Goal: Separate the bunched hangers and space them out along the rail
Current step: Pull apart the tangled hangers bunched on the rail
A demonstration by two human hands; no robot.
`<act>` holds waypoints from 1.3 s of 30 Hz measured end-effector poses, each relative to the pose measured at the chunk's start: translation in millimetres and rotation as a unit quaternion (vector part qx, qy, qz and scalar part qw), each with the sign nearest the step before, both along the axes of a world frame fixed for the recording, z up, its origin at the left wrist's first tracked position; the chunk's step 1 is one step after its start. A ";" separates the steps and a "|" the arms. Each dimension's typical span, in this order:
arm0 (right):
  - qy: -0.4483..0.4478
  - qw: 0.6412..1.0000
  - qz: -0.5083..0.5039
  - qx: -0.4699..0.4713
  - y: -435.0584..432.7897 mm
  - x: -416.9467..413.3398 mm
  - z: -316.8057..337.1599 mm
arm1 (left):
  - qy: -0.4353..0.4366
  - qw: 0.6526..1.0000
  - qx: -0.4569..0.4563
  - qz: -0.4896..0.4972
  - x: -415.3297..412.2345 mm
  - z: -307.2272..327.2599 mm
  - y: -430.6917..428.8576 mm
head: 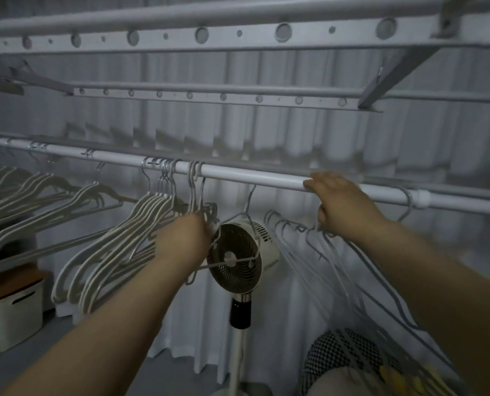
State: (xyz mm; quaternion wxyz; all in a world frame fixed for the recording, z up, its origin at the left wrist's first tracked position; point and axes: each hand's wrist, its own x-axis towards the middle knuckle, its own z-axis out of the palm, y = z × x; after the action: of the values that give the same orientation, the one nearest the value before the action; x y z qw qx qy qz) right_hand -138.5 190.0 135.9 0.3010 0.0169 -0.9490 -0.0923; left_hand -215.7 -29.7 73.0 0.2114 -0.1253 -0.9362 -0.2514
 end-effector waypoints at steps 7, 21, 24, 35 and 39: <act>0.024 0.991 0.129 0.001 -20.9 8.5 -17.0 | -0.026 0.999 -0.033 0.007 58.0 -32.3 -32.7; -0.324 0.890 0.213 -0.240 -116.1 39.9 -43.2 | -0.048 0.992 0.115 -0.031 181.4 -76.4 -181.5; -0.376 0.849 0.222 -0.298 -151.1 58.1 -48.2 | 0.007 0.994 0.094 0.048 195.9 -82.4 -204.7; -0.396 0.647 0.216 -0.615 -257.8 125.1 -88.5 | -0.180 0.969 0.158 -0.062 274.6 -122.5 -223.9; -0.321 0.549 0.238 -0.734 -276.2 143.8 -91.5 | -0.292 0.926 0.214 -0.110 294.1 -134.0 -198.7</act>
State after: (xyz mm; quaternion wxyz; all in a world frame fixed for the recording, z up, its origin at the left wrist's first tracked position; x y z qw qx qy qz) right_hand 5.4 -86.1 44.4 -0.1051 0.0443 -0.6817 0.7226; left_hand 78.4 -228.4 -61.0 -0.0782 -0.1002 -0.8607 -0.4930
